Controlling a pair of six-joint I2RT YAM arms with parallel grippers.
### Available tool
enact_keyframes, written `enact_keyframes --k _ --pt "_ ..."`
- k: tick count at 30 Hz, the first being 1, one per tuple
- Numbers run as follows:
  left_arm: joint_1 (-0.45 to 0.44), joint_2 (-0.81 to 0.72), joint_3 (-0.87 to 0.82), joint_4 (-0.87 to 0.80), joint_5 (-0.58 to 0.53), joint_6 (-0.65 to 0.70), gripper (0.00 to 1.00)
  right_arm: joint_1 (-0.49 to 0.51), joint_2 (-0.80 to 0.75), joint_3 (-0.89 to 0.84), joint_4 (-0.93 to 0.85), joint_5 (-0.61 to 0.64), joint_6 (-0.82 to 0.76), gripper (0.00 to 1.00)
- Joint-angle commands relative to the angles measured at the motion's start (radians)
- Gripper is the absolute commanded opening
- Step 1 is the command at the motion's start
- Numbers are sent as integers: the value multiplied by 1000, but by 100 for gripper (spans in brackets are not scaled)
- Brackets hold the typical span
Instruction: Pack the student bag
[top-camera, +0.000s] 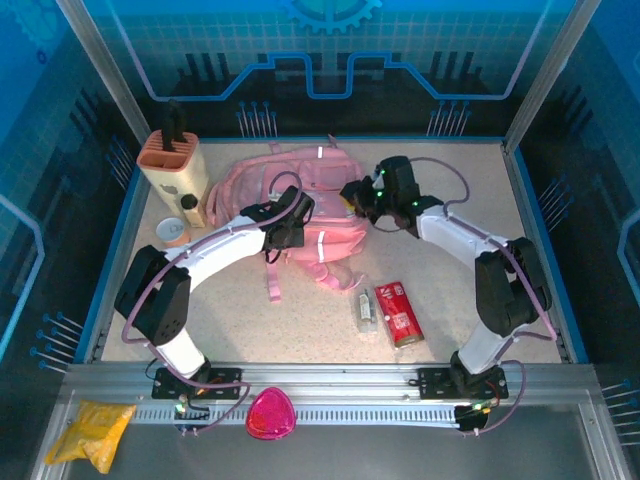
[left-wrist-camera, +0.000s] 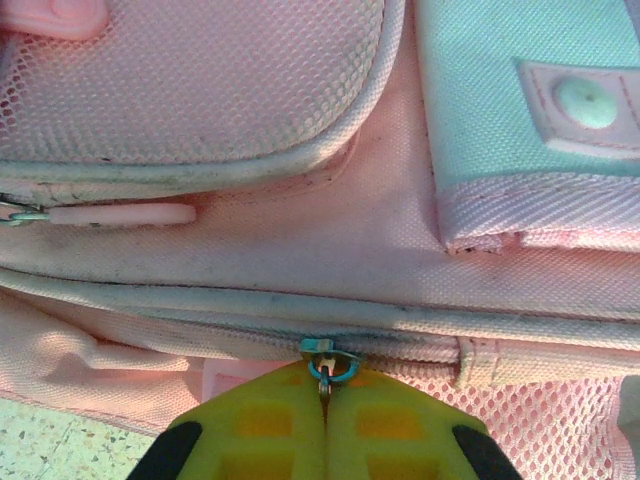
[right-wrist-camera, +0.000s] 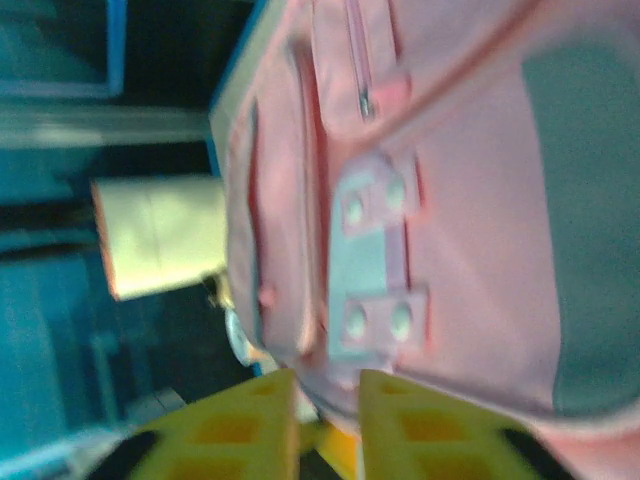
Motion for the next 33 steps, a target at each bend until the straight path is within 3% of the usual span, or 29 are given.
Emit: enact_keyframes --k 1,9,16,20,25,28,33 --pt "1 -32 30 38 28 -13 0 82 -32 -49 1 11 44 38" --pt "0 -21 37 41 40 -11 0 165 49 -84 93 47 164 63" --pt "1 -12 51 48 78 11 0 152 125 -51 92 145 183 65" --pt "1 -4 57 57 104 22 0 139 165 -16 65 192 159 54" --pt "2 17 85 34 136 56 0 108 166 -22 45 258 96 14" --pt "2 26 88 15 127 75 0 70 144 -33 49 248 62 1" --pt "13 39 94 -40 69 105 0 -3 100 -25 12 218 -32 0"
